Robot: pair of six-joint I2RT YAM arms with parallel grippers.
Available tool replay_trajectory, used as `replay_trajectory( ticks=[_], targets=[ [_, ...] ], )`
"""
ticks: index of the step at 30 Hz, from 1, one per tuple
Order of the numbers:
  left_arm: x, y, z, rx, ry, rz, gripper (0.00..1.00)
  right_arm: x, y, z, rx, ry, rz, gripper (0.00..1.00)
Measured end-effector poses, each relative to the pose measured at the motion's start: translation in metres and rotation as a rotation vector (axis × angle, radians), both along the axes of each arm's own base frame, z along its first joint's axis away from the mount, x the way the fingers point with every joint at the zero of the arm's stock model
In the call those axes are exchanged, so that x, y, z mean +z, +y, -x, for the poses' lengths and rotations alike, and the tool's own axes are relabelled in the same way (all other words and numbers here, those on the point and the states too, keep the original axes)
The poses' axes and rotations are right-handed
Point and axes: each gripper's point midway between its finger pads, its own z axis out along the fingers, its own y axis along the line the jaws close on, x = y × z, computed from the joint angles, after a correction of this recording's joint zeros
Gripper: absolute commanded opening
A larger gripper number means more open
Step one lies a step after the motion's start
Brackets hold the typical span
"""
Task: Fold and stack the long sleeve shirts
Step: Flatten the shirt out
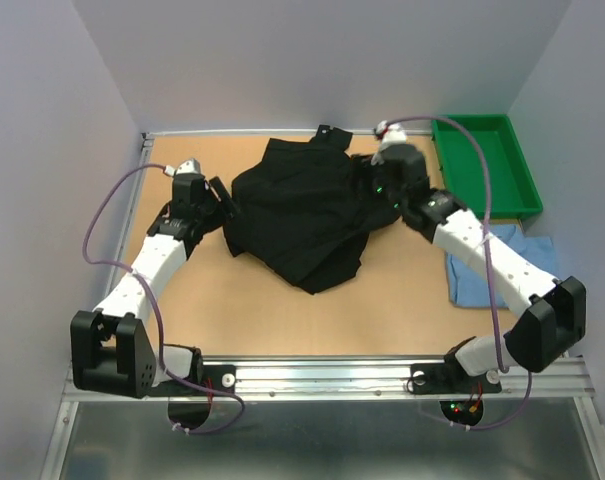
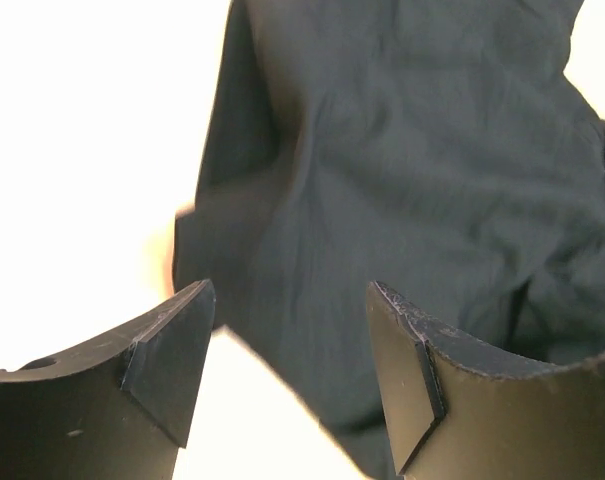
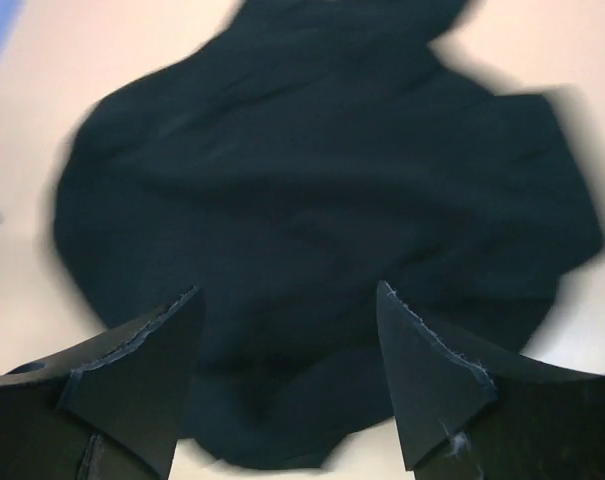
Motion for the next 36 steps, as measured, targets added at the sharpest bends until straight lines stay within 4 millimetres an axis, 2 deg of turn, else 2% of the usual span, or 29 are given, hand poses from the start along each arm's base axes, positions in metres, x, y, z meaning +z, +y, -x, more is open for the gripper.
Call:
replay_trajectory(
  ticks=[1, 2, 3, 4, 6, 8, 12, 15, 24, 26, 28, 30, 31, 34, 36],
  targets=[
    [-0.002, -0.002, 0.006, 0.001, -0.002, 0.023, 0.73, -0.004, 0.026, 0.017, 0.054, 0.019, -0.025, 0.75],
    [-0.015, -0.003, 0.020, -0.003, 0.025, 0.036, 0.73, -0.012, 0.049, 0.034, 0.096, 0.045, -0.052, 0.75],
    [-0.028, -0.007, 0.030, -0.011, 0.046, 0.049, 0.73, -0.029, 0.071, 0.057, 0.135, 0.098, -0.082, 0.75],
    [-0.039, -0.009, 0.039, -0.018, 0.072, 0.056, 0.73, -0.046, 0.083, 0.075, 0.153, 0.154, -0.095, 0.76],
    [-0.065, -0.016, 0.059, -0.040, 0.137, 0.063, 0.73, -0.077, 0.095, 0.103, 0.150, 0.260, -0.120, 0.76],
    [-0.084, -0.021, 0.075, -0.058, 0.187, 0.072, 0.73, -0.110, 0.100, 0.127, 0.148, 0.348, -0.115, 0.75],
    [-0.097, -0.026, 0.085, -0.070, 0.206, 0.096, 0.73, -0.143, 0.105, 0.150, 0.094, 0.454, -0.220, 0.67],
    [-0.093, -0.027, 0.082, -0.072, 0.183, 0.107, 0.73, -0.154, 0.111, 0.154, 0.066, 0.473, -0.299, 0.64],
    [-0.077, -0.031, 0.074, -0.083, 0.116, 0.125, 0.72, -0.154, 0.137, 0.141, 0.010, 0.473, -0.478, 0.63],
    [-0.077, -0.031, 0.074, -0.085, 0.112, 0.127, 0.72, -0.160, 0.141, 0.137, -0.005, 0.477, -0.493, 0.59],
    [-0.076, -0.031, 0.073, -0.086, 0.110, 0.128, 0.72, -0.169, 0.143, 0.135, -0.021, 0.488, -0.493, 0.41],
    [-0.076, -0.032, 0.073, -0.088, 0.108, 0.129, 0.72, -0.178, 0.143, 0.134, -0.040, 0.502, -0.486, 0.18],
    [-0.076, -0.032, 0.073, -0.089, 0.107, 0.129, 0.72, -0.181, 0.143, 0.134, -0.043, 0.506, -0.482, 0.02],
    [-0.076, -0.032, 0.073, -0.093, 0.107, 0.129, 0.72, -0.178, 0.141, 0.132, -0.045, 0.492, -0.475, 0.01],
    [-0.076, -0.032, 0.073, -0.096, 0.107, 0.129, 0.72, -0.163, 0.137, 0.132, -0.033, 0.458, -0.474, 0.01]
  ],
)
